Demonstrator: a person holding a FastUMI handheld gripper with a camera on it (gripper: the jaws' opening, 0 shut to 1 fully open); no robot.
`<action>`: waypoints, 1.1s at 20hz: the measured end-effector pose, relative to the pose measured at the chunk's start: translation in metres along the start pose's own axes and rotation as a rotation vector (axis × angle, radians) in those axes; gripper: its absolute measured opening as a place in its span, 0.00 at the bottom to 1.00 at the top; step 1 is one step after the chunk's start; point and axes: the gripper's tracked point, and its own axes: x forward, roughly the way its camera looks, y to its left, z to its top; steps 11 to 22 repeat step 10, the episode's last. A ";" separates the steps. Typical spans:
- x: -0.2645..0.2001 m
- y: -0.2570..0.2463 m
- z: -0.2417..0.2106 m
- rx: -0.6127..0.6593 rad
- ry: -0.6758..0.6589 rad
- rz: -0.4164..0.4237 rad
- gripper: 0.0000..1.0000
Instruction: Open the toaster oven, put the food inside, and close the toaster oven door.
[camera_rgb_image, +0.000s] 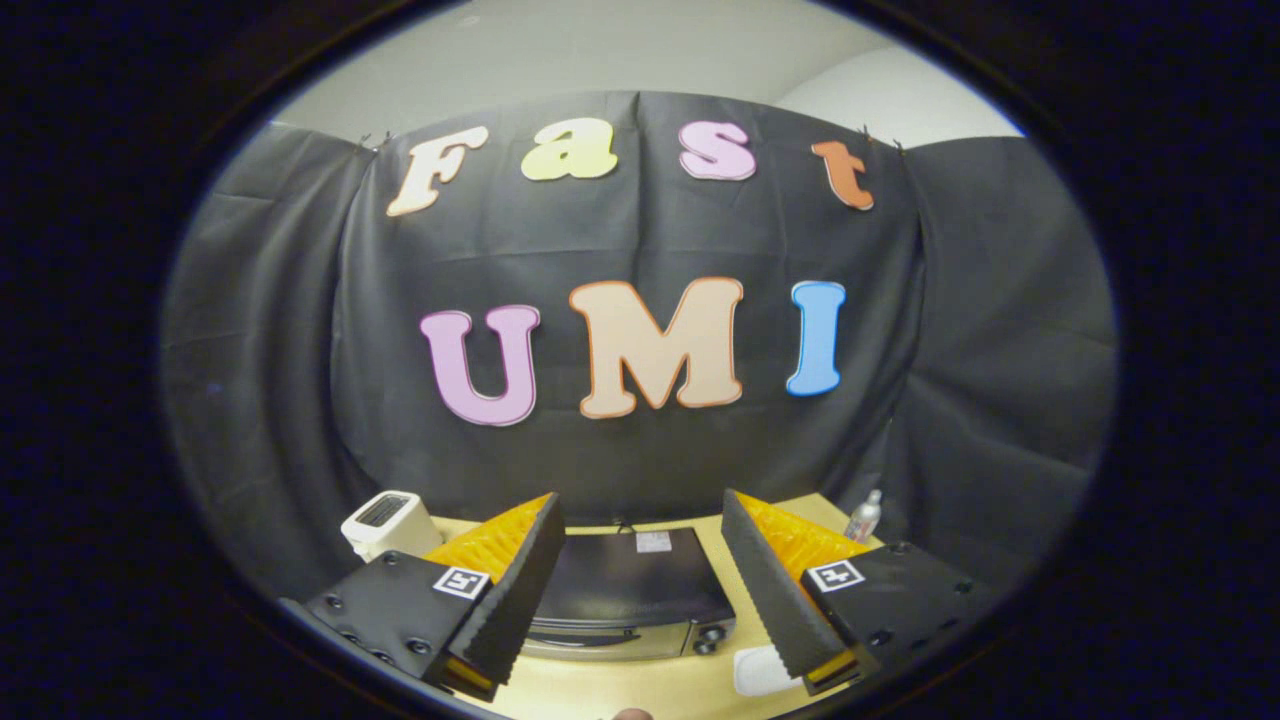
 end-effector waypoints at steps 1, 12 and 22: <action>-0.001 0.002 0.012 -0.004 -0.014 0.004 0.99; -0.005 -0.001 0.043 -0.021 -0.044 0.014 0.99; -0.005 -0.001 0.043 -0.021 -0.044 0.014 0.99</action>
